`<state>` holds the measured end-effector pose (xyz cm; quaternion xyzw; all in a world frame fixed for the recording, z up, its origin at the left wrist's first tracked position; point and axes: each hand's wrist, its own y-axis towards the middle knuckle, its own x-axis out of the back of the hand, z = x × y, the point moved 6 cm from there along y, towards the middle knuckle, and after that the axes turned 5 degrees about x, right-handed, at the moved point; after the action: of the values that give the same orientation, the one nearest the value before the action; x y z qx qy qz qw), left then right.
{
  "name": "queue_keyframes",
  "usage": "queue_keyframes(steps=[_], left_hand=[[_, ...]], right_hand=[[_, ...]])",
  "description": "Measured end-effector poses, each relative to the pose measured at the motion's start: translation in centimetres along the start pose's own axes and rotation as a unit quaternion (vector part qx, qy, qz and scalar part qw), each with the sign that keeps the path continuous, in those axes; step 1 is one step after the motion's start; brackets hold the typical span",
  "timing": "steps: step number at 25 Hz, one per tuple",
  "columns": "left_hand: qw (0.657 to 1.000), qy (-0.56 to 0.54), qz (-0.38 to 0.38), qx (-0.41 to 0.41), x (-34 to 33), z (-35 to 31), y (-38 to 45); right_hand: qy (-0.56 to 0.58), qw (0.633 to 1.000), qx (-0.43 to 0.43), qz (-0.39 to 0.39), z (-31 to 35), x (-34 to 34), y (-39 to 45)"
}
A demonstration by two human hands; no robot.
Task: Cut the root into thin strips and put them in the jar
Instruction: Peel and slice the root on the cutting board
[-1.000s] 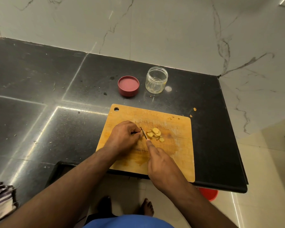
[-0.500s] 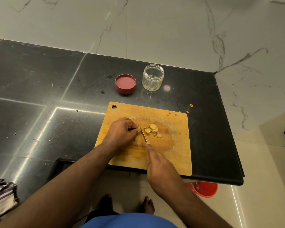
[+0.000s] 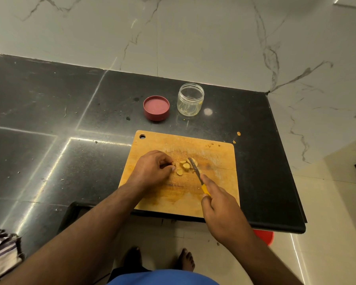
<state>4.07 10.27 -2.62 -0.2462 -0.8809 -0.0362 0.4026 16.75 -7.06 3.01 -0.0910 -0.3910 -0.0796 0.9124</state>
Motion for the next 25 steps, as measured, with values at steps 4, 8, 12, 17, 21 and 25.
queue_keyframes(steps=[4,8,12,17,21,25], left_hand=[[1.0,-0.009,-0.011,-0.001,0.0,0.2,0.0],[1.0,-0.011,-0.023,-0.01,0.0,0.1,0.1],[1.0,-0.006,-0.027,-0.015,-0.1,0.0,0.1],[0.999,-0.015,-0.032,-0.013,0.0,0.0,0.1],[0.999,-0.012,-0.036,-0.017,-0.1,-0.2,0.1],[0.999,-0.006,-0.035,-0.018,-0.1,-0.2,0.2]], right_hand=[[-0.011,1.0,0.016,0.011,0.4,-0.5,0.2],[-0.067,0.996,0.037,0.053,1.0,-2.8,0.5],[-0.099,0.993,0.045,0.054,1.3,-3.8,1.2],[-0.117,0.99,0.035,0.073,1.4,-4.2,1.5],[-0.099,0.991,0.029,0.079,1.2,-4.4,2.0],[-0.084,0.992,0.029,0.085,0.9,-4.2,3.3]])
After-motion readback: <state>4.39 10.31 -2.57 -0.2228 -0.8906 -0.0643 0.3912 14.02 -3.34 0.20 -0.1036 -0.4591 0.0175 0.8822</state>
